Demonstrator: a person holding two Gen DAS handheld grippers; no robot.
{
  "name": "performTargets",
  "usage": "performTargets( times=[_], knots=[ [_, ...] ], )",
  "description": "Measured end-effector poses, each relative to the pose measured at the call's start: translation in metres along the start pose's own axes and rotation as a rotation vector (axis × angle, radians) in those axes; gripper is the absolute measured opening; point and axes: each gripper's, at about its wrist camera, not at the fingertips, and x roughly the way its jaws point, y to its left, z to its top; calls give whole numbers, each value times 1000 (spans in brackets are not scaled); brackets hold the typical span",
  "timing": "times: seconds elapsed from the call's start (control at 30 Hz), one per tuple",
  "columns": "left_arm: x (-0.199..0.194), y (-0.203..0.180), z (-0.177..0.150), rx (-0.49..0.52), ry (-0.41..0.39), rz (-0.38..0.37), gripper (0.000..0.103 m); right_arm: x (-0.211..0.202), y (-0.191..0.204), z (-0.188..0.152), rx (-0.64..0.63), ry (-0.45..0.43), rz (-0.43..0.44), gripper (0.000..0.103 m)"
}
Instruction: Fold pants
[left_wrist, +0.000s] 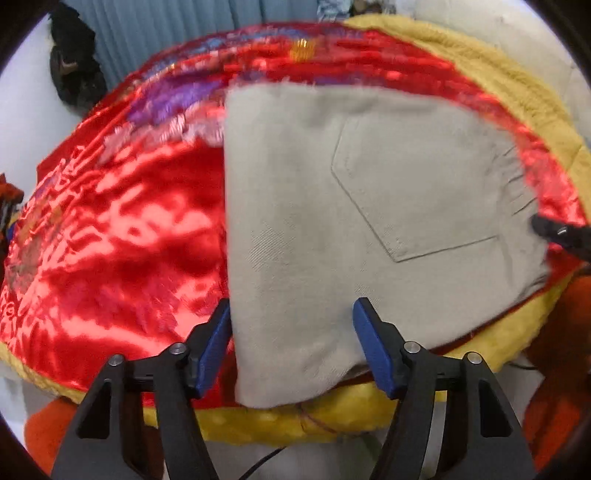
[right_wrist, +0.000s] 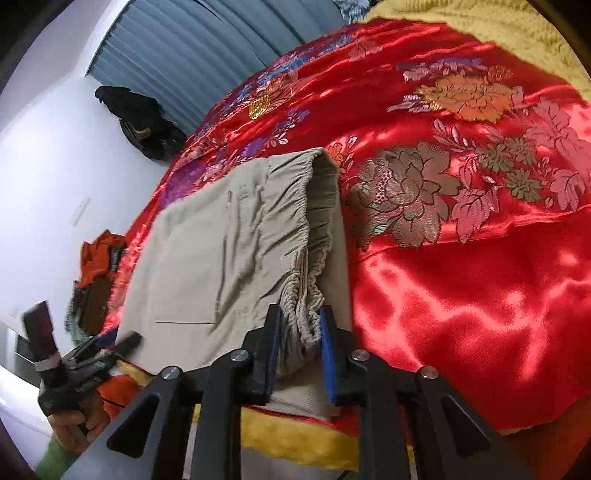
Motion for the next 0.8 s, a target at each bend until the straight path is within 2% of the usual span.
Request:
performTargets(
  times=[0.07,0.13,0.17,0.3,0.43,0.57,0.6,0.67,0.7,0.8],
  knots=[
    [-4,4,2,-27,-2,-21,69,-1,4,-3,-21,-7,-24,31],
    [-16,9,4,-46,-15,-30,72,-5,6,-3,-38,-7,-45,44],
    [-20,11,5,-49,-24,-31,72,-8,8,-2,-45,-9,-63,48],
    [-44,14,8,-62,-87,-42,78,-37,22,1,-135,-122,-155,49],
    [-51,12,13,-64,-118,-50,78,-54,65,7,-308,-208,-115,49],
    [-52,11,15,-44,-112,-36,78,-31,91,5,-440,-160,-56,49],
    [-53,16,16,-46,-113,-34,78,-18,90,1,-457,-117,-59,49],
    [-60,32,17,-78,-122,-25,78,24,72,-4,-431,34,-122,49],
    [-62,47,17,-114,-121,-27,80,30,64,-8,-416,44,-125,49],
    [-67,89,8,-211,-108,-76,84,25,53,-11,-369,-13,-78,49]
  ],
)
